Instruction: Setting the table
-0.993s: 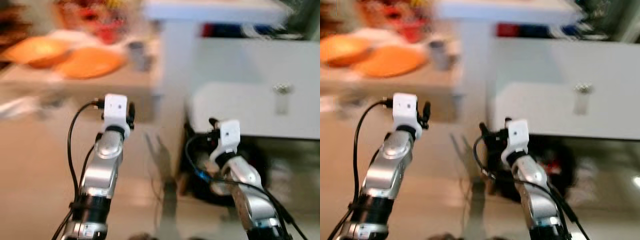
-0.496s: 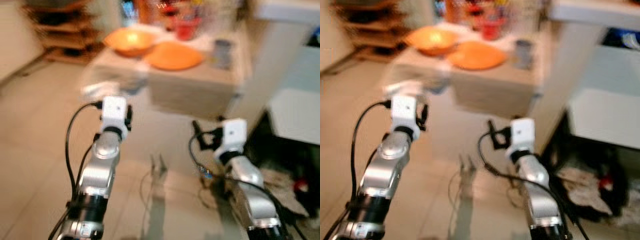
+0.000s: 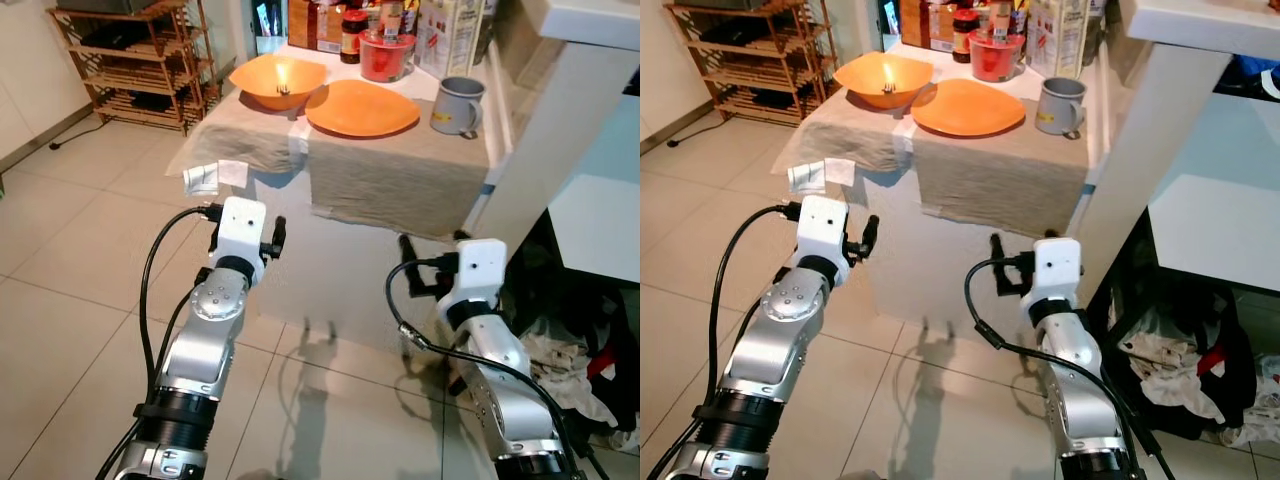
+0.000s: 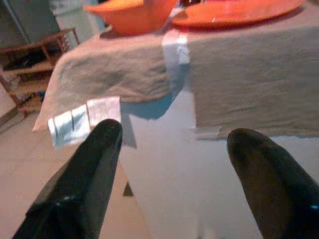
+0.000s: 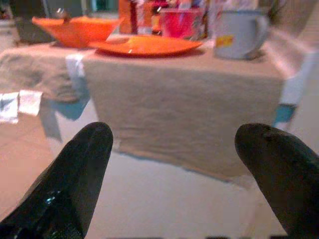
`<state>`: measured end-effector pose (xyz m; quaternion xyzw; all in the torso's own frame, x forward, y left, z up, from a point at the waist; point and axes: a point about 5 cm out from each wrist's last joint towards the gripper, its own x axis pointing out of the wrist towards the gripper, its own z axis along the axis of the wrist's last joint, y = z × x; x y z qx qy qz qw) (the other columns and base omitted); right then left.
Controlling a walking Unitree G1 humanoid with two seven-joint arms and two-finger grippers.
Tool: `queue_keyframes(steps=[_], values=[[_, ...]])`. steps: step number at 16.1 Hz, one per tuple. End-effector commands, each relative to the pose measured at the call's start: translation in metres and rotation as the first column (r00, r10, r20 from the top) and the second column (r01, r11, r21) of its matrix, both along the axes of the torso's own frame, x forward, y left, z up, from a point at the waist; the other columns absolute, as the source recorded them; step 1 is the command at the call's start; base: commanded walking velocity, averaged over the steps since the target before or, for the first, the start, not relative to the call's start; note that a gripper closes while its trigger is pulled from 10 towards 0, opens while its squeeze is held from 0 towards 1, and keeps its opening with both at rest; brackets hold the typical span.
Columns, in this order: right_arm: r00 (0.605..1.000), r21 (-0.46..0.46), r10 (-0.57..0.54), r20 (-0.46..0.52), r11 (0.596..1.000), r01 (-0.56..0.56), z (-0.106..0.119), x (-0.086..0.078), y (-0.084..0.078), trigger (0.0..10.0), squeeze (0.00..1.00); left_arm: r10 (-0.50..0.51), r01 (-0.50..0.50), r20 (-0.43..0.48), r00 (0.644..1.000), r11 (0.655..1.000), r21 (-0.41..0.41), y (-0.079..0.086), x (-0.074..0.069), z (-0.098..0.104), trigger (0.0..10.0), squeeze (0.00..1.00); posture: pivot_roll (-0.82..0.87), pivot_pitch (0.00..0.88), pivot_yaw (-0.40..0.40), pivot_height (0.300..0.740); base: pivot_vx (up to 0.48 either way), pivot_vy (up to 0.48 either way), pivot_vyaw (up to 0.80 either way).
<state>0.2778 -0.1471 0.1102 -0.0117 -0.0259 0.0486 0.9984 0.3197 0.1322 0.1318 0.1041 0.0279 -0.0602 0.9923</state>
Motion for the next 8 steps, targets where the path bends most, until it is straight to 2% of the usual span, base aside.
queue_keyframes(steps=[1,3,5,6,7,8], values=[[0.999,0.005,-0.03,0.035,1.0,0.03,0.005,-0.002,-0.005,10.0,0.0,-0.01,0.01,0.018,1.0,1.0,-0.002,0.001,-0.001,0.002,10.0,0.0,0.01,0.0,0.031,0.74,0.0,0.0,0.0],[0.996,0.003,-0.069,0.052,0.998,0.069,0.006,-0.013,-0.011,10.0,0.0,0.0,0.002,0.038,0.999,0.999,-0.053,0.013,-0.009,0.002,10.0,0.0,-0.01,0.0,0.054,0.74,0.0,0.0,0.0],[0.994,0.003,-0.092,0.055,0.996,0.092,0.002,-0.025,-0.016,10.0,0.0,0.014,-0.01,0.065,0.998,0.998,-0.06,0.025,-0.022,0.0,10.0,0.0,-0.02,0.0,0.057,0.74,0.0,0.0,0.0],[0.995,-0.016,-0.09,0.033,0.996,0.09,-0.004,-0.037,-0.018,10.0,0.0,0.046,-0.045,0.018,0.999,0.998,-0.053,0.042,-0.037,-0.013,10.0,0.0,-0.02,0.001,0.057,0.74,0.0,0.0,0.0],[0.996,-0.034,-0.084,0.017,0.996,0.084,-0.008,-0.046,-0.018,10.0,0.0,0.064,-0.065,-0.017,0.998,0.997,-0.048,0.052,-0.047,-0.021,10.0,0.0,-0.02,0.006,0.053,0.74,0.0,0.0,0.0],[0.997,-0.045,-0.078,0.008,0.996,0.079,-0.011,-0.051,-0.019,10.0,0.0,0.067,-0.069,-0.044,0.997,0.996,-0.058,0.055,-0.055,-0.026,10.0,0.0,-0.02,0.007,0.047,0.74,0.0,0.0,0.0]])
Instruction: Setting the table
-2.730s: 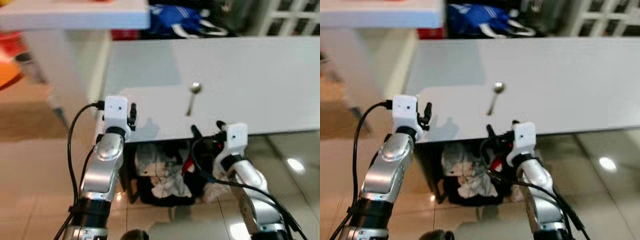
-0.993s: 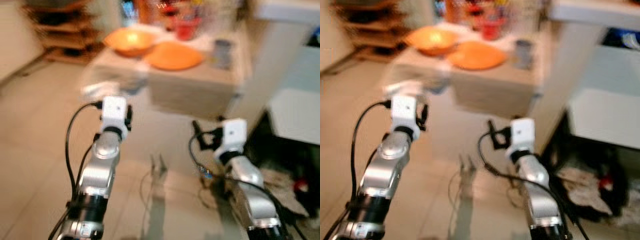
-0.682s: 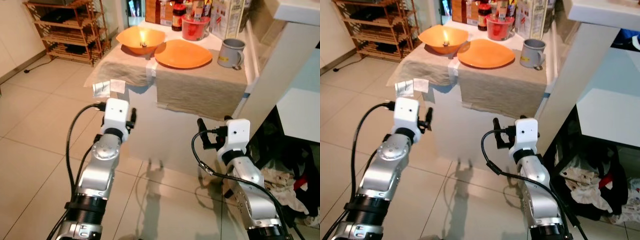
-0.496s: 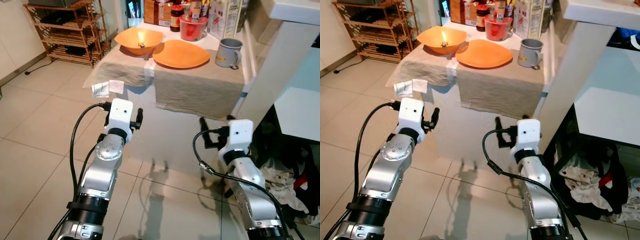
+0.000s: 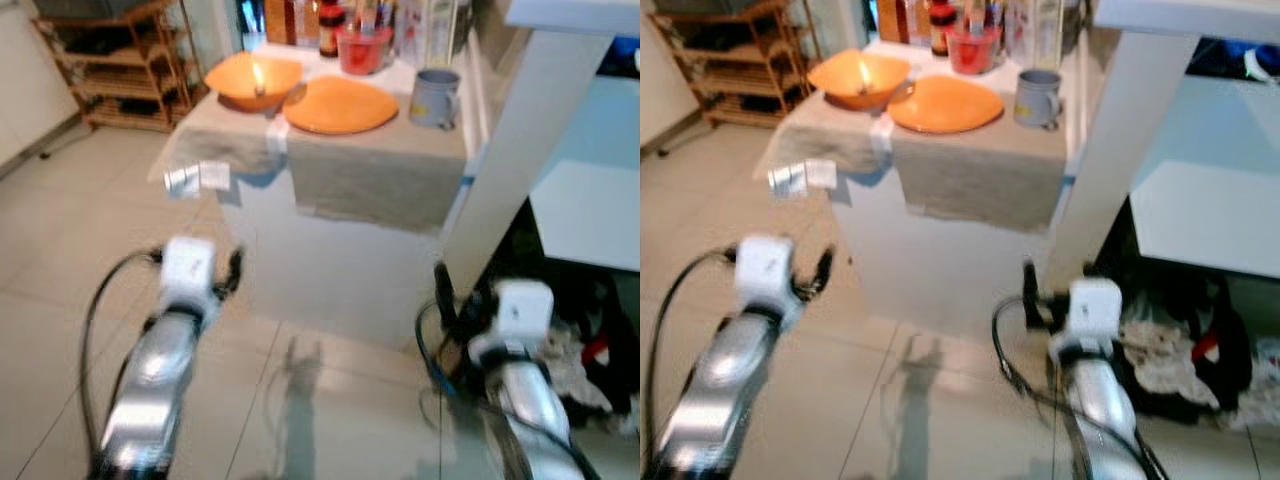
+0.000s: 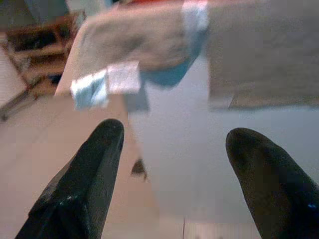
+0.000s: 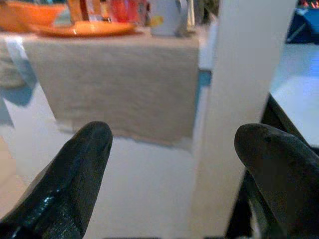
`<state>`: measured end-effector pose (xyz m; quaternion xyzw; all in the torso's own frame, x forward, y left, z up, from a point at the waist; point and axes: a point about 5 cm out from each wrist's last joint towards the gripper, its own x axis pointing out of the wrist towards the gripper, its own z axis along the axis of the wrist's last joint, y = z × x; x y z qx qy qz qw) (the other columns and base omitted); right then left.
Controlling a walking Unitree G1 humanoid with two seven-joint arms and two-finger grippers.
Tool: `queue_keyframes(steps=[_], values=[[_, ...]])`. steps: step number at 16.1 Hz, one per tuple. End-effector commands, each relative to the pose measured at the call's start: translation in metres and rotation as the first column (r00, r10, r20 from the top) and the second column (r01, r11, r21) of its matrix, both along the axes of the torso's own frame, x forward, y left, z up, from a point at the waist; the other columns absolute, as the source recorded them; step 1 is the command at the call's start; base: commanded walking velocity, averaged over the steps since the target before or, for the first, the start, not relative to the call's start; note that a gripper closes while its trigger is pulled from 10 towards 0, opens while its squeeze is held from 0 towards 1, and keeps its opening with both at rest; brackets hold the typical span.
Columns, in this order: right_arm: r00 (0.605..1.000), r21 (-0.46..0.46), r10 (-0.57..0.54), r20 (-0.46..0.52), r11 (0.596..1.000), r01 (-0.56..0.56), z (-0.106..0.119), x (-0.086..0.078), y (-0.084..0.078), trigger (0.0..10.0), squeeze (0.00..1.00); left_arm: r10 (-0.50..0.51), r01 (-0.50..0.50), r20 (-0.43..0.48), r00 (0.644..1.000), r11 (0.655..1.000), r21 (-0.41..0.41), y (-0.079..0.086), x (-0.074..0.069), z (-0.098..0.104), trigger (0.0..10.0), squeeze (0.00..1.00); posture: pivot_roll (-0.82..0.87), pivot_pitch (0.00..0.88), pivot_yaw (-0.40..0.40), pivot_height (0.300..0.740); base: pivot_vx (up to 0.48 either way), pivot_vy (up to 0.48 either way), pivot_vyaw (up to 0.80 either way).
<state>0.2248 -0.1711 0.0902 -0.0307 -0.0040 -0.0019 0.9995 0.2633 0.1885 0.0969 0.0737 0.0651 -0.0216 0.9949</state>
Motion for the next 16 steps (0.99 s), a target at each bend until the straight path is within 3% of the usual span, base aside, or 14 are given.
queue_keyframes(steps=[1,3,5,10,13,16], values=[[0.999,-0.011,0.025,0.038,1.0,-0.024,0.008,-0.002,0.003,10.0,0.0,-0.035,0.036,0.022,0.999,0.999,-0.027,-0.003,-0.006,0.006,10.0,0.0,-0.02,0.005,0.045,0.74,0.0,0.0,0.0],[1.0,-0.017,0.01,0.025,1.0,-0.01,0.006,-0.009,-0.002,10.0,0.0,-0.071,0.072,0.018,0.997,0.995,-0.066,-0.005,-0.022,0.003,10.0,0.0,-0.02,0.003,0.032,0.74,0.0,0.0,0.0],[1.0,-0.024,0.008,0.025,1.0,-0.008,0.006,-0.011,-0.007,10.0,0.0,-0.081,0.081,0.008,0.997,0.992,-0.1,-0.008,-0.027,0.001,10.0,0.0,-0.01,0.0,0.019,0.74,0.0,0.0,0.0],[0.999,-0.006,0.03,0.014,1.0,-0.03,0.002,0.0,-0.012,10.0,0.0,-0.077,0.076,-0.005,0.997,0.991,-0.113,-0.015,-0.013,-0.002,10.0,0.0,-0.01,0.0,0.006,0.74,0.0,0.0,0.0],[0.999,-0.022,0.039,0.023,0.999,-0.038,0.002,0.004,-0.01,10.0,0.0,-0.052,0.053,0.007,0.999,0.987,-0.149,-0.014,0.006,0.002,10.0,0.0,-0.02,0.0,0.016,0.74,0.0,0.0,0.0],[0.999,-0.034,0.007,0.042,0.999,-0.006,0.005,-0.002,-0.012,10.0,0.0,-0.125,0.127,0.022,0.992,0.981,-0.146,-0.029,0.02,0.005,10.0,0.0,-0.09,0.0,0.059,0.74,0.0,0.0,0.0]])
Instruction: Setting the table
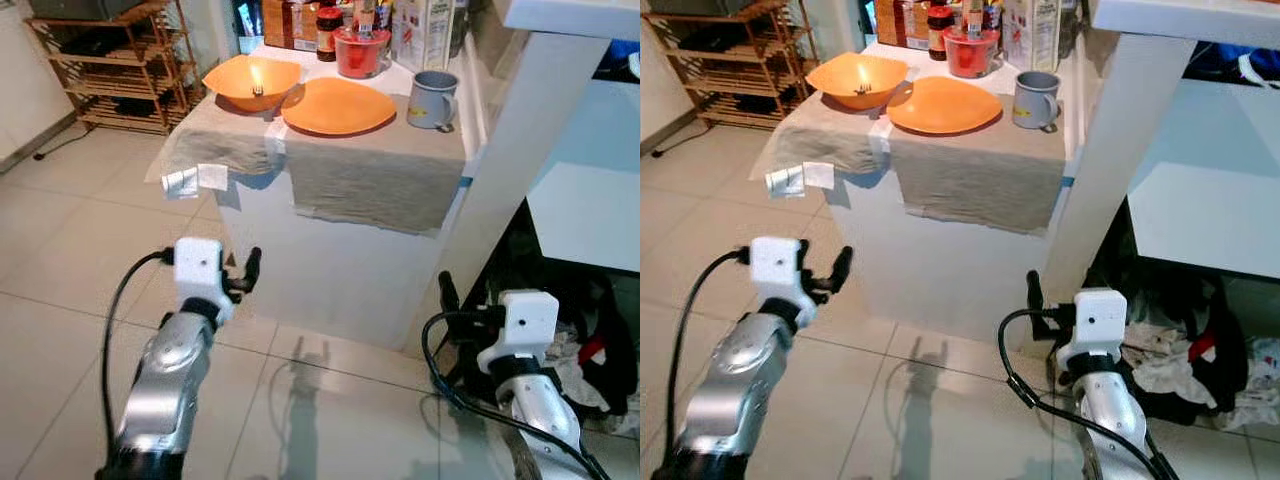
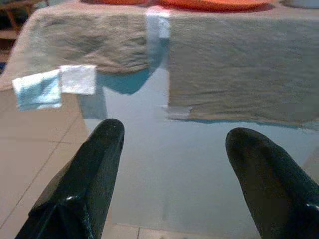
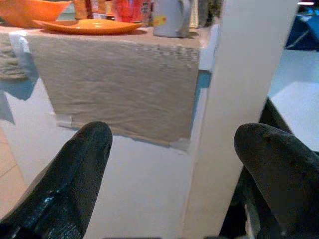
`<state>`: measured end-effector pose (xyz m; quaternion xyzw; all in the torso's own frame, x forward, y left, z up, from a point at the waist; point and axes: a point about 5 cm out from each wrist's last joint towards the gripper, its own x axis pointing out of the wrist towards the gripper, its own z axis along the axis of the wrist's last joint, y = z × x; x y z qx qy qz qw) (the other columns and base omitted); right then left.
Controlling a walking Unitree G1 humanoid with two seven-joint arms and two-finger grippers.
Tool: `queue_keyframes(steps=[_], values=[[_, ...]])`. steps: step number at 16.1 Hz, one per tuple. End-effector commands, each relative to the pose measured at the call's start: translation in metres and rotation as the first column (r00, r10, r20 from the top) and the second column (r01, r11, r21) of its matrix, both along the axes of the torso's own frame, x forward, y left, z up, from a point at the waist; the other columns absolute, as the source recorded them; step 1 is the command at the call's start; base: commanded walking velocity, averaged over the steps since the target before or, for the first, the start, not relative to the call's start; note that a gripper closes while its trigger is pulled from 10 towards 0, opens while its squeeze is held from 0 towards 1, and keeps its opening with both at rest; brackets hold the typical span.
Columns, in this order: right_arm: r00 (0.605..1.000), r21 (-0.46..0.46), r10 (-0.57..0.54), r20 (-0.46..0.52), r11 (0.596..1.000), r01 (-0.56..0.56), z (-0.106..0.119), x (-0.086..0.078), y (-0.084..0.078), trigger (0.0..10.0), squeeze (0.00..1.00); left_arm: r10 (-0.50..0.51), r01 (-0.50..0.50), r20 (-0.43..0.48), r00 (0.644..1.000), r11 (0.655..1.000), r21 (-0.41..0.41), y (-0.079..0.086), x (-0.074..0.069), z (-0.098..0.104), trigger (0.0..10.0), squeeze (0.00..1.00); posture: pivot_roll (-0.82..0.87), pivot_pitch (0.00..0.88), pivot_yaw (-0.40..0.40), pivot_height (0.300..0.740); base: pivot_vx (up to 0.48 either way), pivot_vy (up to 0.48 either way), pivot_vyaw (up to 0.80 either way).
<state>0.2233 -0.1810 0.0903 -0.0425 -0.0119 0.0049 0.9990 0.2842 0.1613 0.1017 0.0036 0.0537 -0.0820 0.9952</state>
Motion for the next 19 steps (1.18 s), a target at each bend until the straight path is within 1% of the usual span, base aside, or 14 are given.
queue_keyframes(steps=[1,2,4,6,7,9,10,12,17,19], values=[[0.999,-0.015,-0.014,0.028,1.0,0.014,0.005,-0.001,-0.003,10.0,0.0,-0.029,0.029,0.011,1.0,1.0,0.001,-0.006,0.004,0.002,10.0,0.0,-0.09,0.0,0.06,0.74,0.0,0.0,0.0],[0.999,-0.017,-0.018,0.035,1.0,0.018,0.006,0.0,-0.002,10.0,0.0,-0.033,0.033,0.012,0.999,0.999,-0.003,-0.008,0.009,0.002,10.0,0.0,-0.09,0.0,0.059,0.74,0.0,0.0,0.0],[0.999,-0.025,-0.008,0.042,1.0,0.009,0.007,0.003,0.003,10.0,0.0,-0.035,0.035,-0.004,0.999,0.999,0.005,-0.008,0.01,-0.002,10.0,0.0,-0.09,0.0,0.056,0.74,0.0,0.0,0.0],[0.999,-0.022,0.0,0.041,1.0,0.001,0.007,0.006,0.003,10.0,0.0,-0.04,0.04,-0.003,0.999,0.999,0.001,-0.01,0.009,-0.002,10.0,0.0,-0.08,0.0,0.047,0.74,0.0,0.0,0.0],[0.999,-0.027,0.012,0.042,1.0,-0.011,0.007,0.008,0.005,10.0,0.0,-0.026,0.026,0.012,1.0,0.999,0.028,-0.008,0.011,0.002,10.0,0.0,-0.06,0.0,0.042,0.74,0.0,0.281,0.0],[0.999,-0.043,0.024,0.045,0.999,-0.022,0.007,0.012,0.006,10.0,0.0,-0.012,0.009,0.065,0.998,0.998,0.055,-0.008,0.016,0.015,10.0,0.0,-0.04,0.0,0.037,0.74,0.328,0.319,0.0],[0.998,-0.045,0.029,0.055,0.999,-0.026,0.008,0.016,0.007,10.0,0.0,-0.009,0.002,0.104,0.995,0.998,0.06,-0.009,0.019,0.024,10.0,0.0,-0.04,0.0,0.036,0.74,0.364,0.311,0.0],[0.998,-0.054,0.037,0.057,0.998,-0.034,0.009,0.02,0.008,10.0,0.0,-0.015,0.009,0.121,0.993,0.999,0.048,-0.012,0.021,0.028,10.0,0.0,-0.04,0.0,0.034,0.74,0.382,0.289,0.0],[0.997,-0.059,0.058,0.052,0.997,-0.055,0.01,0.026,0.008,10.0,0.0,-0.025,0.02,0.123,0.992,0.999,0.043,-0.019,0.019,0.026,10.0,0.0,-0.03,0.0,0.025,0.74,0.376,0.298,-0.79],[0.997,-0.067,0.061,0.054,0.996,-0.057,0.01,0.026,0.009,10.0,0.0,-0.024,0.019,0.12,0.992,0.999,0.045,-0.019,0.019,0.026,10.0,0.0,-0.03,0.0,0.026,0.74,0.345,0.334,-0.78]])
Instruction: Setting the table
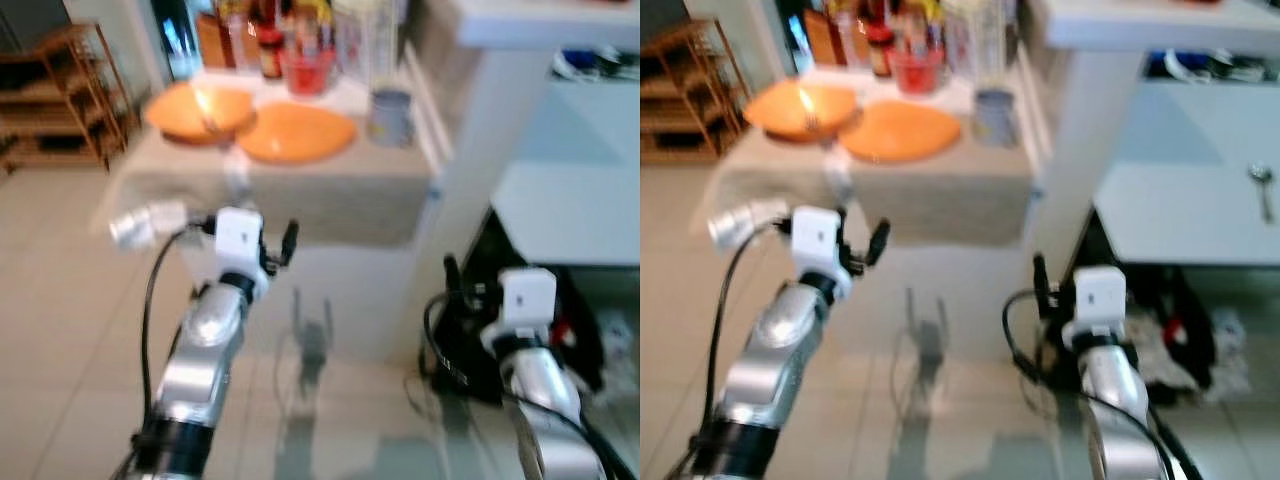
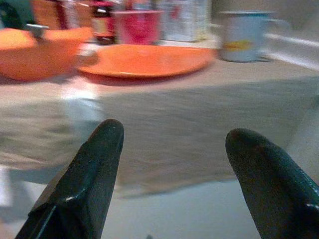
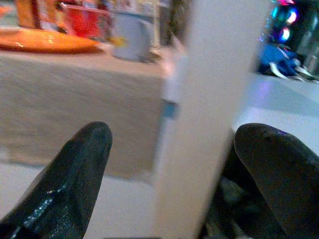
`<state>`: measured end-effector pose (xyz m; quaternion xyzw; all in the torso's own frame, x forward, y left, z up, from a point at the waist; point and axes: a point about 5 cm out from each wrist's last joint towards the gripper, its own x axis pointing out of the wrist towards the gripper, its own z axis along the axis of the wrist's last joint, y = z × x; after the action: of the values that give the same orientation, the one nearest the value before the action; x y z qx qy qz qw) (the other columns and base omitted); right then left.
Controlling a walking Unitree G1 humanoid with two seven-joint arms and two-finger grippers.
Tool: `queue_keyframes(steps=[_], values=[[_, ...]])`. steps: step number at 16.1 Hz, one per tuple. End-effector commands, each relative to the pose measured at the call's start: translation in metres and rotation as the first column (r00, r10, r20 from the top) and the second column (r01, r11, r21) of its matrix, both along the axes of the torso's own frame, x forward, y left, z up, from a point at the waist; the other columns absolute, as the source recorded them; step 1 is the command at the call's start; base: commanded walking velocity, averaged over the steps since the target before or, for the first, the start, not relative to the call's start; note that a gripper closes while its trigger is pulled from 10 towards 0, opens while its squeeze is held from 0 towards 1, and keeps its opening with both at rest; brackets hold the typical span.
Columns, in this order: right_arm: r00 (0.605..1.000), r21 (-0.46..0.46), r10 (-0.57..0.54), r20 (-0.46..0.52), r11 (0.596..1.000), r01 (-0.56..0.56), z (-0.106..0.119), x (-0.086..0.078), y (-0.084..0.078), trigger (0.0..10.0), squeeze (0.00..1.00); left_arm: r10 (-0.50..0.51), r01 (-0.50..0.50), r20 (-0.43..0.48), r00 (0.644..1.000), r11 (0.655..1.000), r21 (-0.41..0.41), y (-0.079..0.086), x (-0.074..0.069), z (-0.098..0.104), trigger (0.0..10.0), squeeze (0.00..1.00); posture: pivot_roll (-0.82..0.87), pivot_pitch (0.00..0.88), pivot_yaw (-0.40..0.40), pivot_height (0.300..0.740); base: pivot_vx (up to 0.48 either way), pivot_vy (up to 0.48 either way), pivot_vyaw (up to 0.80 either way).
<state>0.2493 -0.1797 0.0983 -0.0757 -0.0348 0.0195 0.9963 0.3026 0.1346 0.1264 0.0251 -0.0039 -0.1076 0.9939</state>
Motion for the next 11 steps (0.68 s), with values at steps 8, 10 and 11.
queue_keyframes(steps=[8,10,11], values=[[1.0,-0.002,0.015,0.015,1.0,-0.015,0.0016,0.0029,0.0076,10.0,0.0,0.044,-0.044,0.016,0.999,0.999,0.032,0.0097,0.0016,0.0032,10.0,0.0,-0.03,0.0,0.031,0.74,0.084,0.042,0.0],[1.0,0.007,0.015,0.01,1.0,-0.015,0.0018,0.0031,0.0067,10.0,0.0,0.05,-0.051,0.01,0.999,0.998,0.037,0.0089,0.0014,0.0008,10.0,0.0,-0.02,0.0,0.027,0.74,0.0,0.0,0.0],[1.0,0.009,0.015,0.007,1.0,-0.015,0.0014,0.003,0.0066,10.0,0.0,0.051,-0.051,0.009,0.999,0.998,0.035,0.0083,0.0011,0.0004,10.0,0.0,-0.02,0.0,0.027,0.74,0.0,0.0,0.0]])
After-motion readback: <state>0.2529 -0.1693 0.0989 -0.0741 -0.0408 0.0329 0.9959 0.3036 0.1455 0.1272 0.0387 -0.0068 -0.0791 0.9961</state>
